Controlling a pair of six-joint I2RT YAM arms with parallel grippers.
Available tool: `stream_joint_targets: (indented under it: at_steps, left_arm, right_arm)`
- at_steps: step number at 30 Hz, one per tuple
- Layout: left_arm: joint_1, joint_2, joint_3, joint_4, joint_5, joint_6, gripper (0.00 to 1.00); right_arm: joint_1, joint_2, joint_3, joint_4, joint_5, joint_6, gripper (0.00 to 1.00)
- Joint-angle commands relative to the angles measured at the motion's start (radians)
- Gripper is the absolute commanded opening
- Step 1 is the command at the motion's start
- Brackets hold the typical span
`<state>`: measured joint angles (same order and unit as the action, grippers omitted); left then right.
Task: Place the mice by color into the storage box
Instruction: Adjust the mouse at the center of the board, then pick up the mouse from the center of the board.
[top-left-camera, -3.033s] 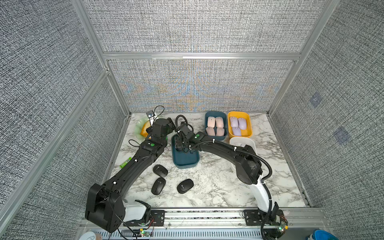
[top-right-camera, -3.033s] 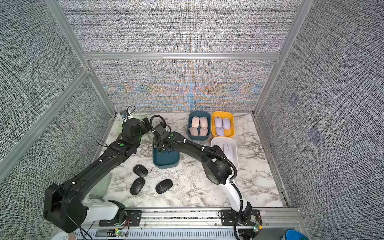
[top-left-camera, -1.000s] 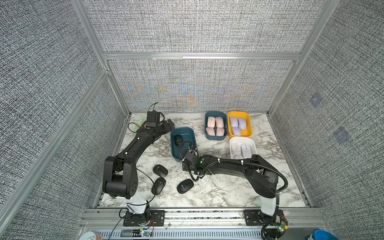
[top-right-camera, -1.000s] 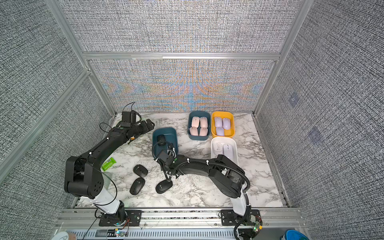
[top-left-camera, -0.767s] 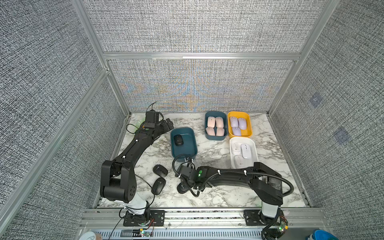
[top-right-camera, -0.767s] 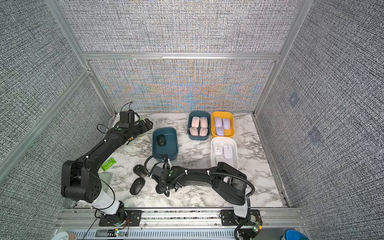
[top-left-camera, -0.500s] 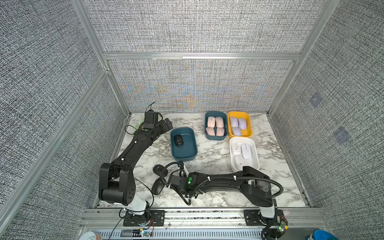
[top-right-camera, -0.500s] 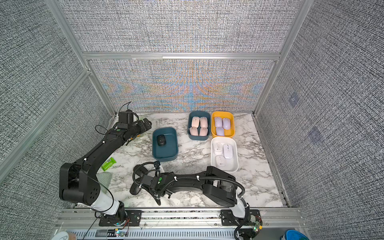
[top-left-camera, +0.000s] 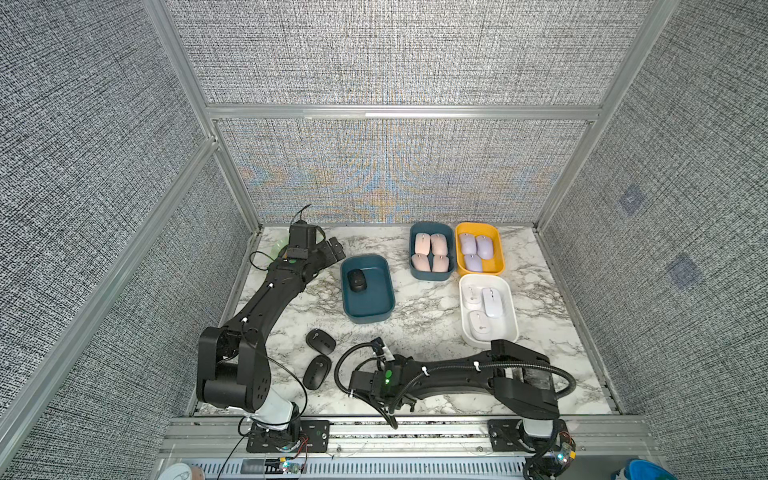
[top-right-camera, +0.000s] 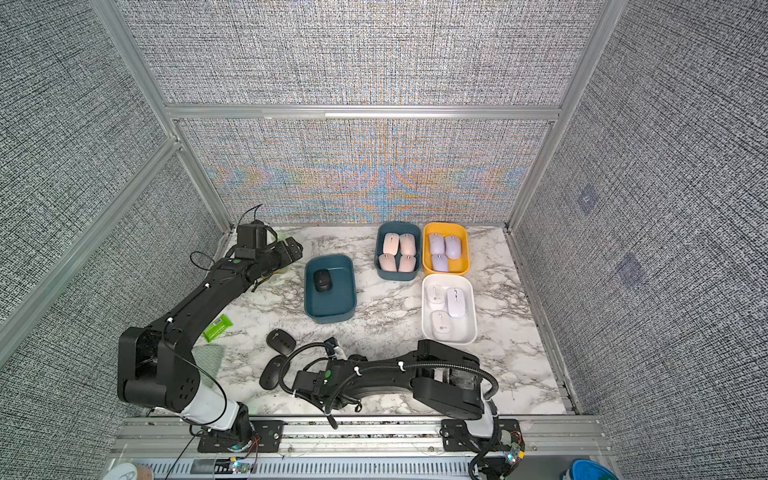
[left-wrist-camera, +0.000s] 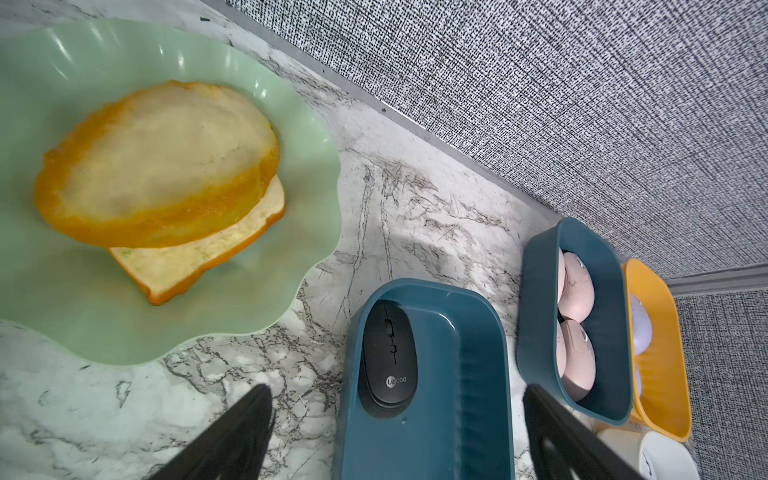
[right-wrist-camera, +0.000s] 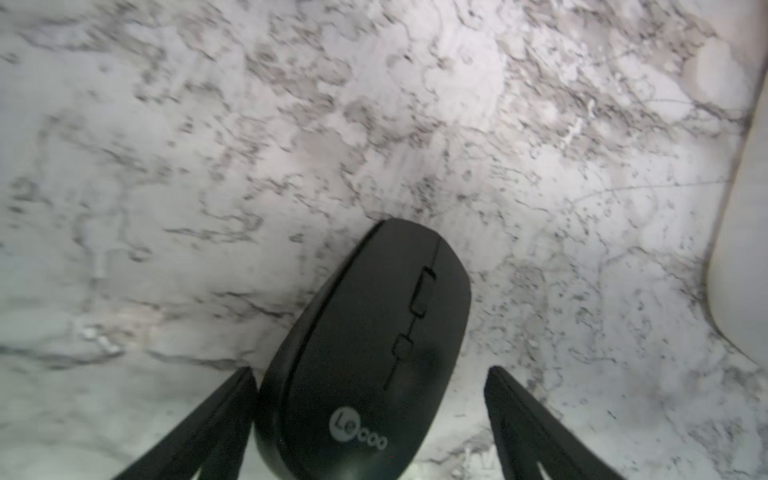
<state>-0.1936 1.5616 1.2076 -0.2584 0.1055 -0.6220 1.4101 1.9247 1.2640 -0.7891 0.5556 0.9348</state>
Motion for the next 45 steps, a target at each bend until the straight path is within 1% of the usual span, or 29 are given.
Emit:
stream_joint_targets:
  at_steps: [1,5,9,12,14,17,21,22,26,27,38,45]
  left_arm:
    - [-0.006,0.007,0.003,0.022,0.035,-0.006,0.95]
    - [-0.029,0.013,0.004,0.031,0.072,-0.005,0.95]
    - [-0.07,0.052,0.029,0.032,0.178,0.019,0.94]
    - [-0.115,0.083,0.069,-0.009,0.188,0.063,0.93]
    - [-0.132,0.092,0.079,-0.021,0.189,0.071,0.93]
    - [-0.143,0.086,0.077,-0.02,0.172,0.076,0.93]
    - [-0.145,0.077,0.078,-0.025,0.153,0.077,0.93]
    - [-0.145,0.073,0.077,-0.025,0.151,0.077,0.93]
    - [-0.145,0.06,0.076,-0.027,0.123,0.077,0.93]
    - [-0.145,0.055,0.076,-0.028,0.116,0.077,0.93]
    - [-0.139,0.014,0.072,-0.04,0.018,0.081,0.93]
    - [-0.135,0.009,0.07,-0.041,0.002,0.077,0.93]
  right_arm:
    - [-0.005,-0.044,-0.053,-0.036,0.006,0.024,0.88]
    - [-0.017,-0.065,-0.077,0.001,-0.056,-0.048,0.88]
    - [-0.052,-0.086,-0.1,0.084,-0.146,-0.075,0.87]
    - [-0.086,-0.091,-0.115,0.134,-0.19,-0.068,0.86]
    - [-0.101,-0.088,-0.119,0.161,-0.204,-0.066,0.84]
    - [-0.119,-0.078,-0.121,0.193,-0.23,-0.059,0.79]
    - [-0.124,-0.066,-0.125,0.195,-0.213,-0.051,0.73]
    - [-0.125,-0.064,-0.122,0.183,-0.201,-0.041,0.7]
    - [-0.125,-0.088,-0.132,0.184,-0.176,-0.042,0.61]
    - [-0.125,-0.093,-0.132,0.181,-0.172,-0.048,0.6]
    - [-0.132,-0.13,-0.077,0.138,-0.112,-0.1,0.59]
    - [-0.15,-0.13,-0.043,0.127,-0.099,-0.129,0.59]
